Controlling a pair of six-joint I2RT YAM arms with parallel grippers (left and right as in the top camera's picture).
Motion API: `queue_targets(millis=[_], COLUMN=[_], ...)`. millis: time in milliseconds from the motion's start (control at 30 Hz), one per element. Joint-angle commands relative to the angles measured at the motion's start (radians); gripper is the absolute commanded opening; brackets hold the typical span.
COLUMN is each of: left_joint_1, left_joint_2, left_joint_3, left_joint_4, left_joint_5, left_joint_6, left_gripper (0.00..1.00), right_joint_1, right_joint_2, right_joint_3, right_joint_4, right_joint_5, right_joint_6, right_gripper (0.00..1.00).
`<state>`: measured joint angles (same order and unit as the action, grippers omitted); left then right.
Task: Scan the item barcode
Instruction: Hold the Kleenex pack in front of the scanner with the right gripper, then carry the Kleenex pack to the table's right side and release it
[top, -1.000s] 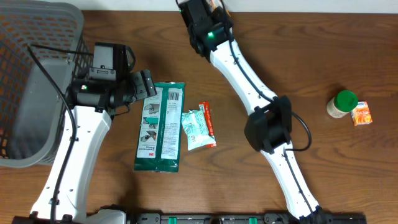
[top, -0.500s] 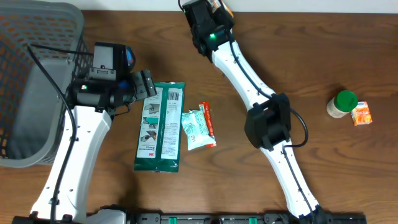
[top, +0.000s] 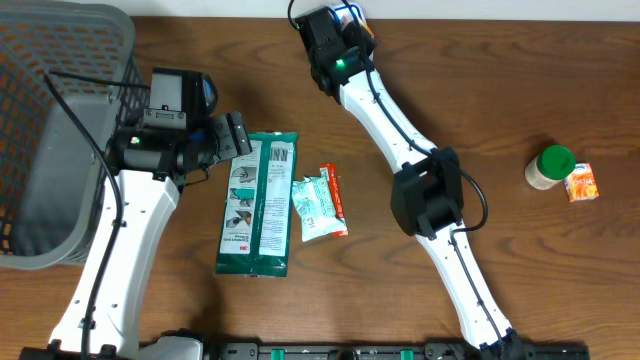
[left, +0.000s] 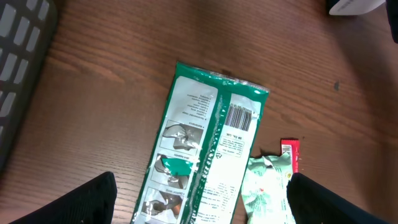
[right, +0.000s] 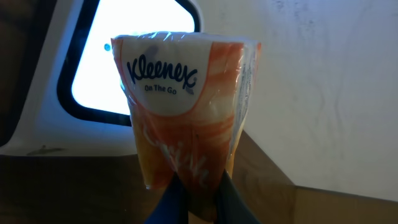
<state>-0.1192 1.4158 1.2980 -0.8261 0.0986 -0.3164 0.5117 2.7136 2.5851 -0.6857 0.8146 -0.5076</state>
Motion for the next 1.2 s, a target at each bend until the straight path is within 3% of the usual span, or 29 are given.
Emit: queue_targets(millis=[0,233,400,500,633,900,1167], left_joint_1=[0.003,0.003,0.003,0.003,0.003,0.003,0.003], left_joint_2=[0.003,0.003,0.003,0.003,0.003,0.003,0.003], left_joint_3=[0.002,0.002,0.002,0.002,0.002,0.002,0.002], left_joint_4=[0.000,0.000,0.000,0.000,0.000,0.000,0.000], left_joint_5=[-0.006,-0.005,-0.006,-0.006,-0.006,-0.006,-0.006], left_joint_6=[0.009,0.009,0.009,0.009,0.009,0.009,0.009], left_gripper=[0.88,0.88,0.88,0.88,0.88,0.88,0.88], right_joint_1=[-0.021,-0.017,0.007,0.005,-0.029,-0.118,-0.114], right_joint_2=[0.008,-0.078,-0.215,-0.291,-0.346,-0.375,-0.467], right_joint_3=[0.010,0.012,0.012,0.012,0.011,-0.056,-0.281], right_joint_4=[0.005,-0.123,-0.533,-0.792,-1.014,-1.014,-1.013], right_joint_5=[-0.004,0.007,-0.042,-0.211,-0.447,-0.654,-0.649], right_joint_6=[-0.002,0.005,0.243,0.380,0.480,0.570,0.551], right_gripper=[0.01,0.01,0.01,0.01,0.01,0.01,0.01])
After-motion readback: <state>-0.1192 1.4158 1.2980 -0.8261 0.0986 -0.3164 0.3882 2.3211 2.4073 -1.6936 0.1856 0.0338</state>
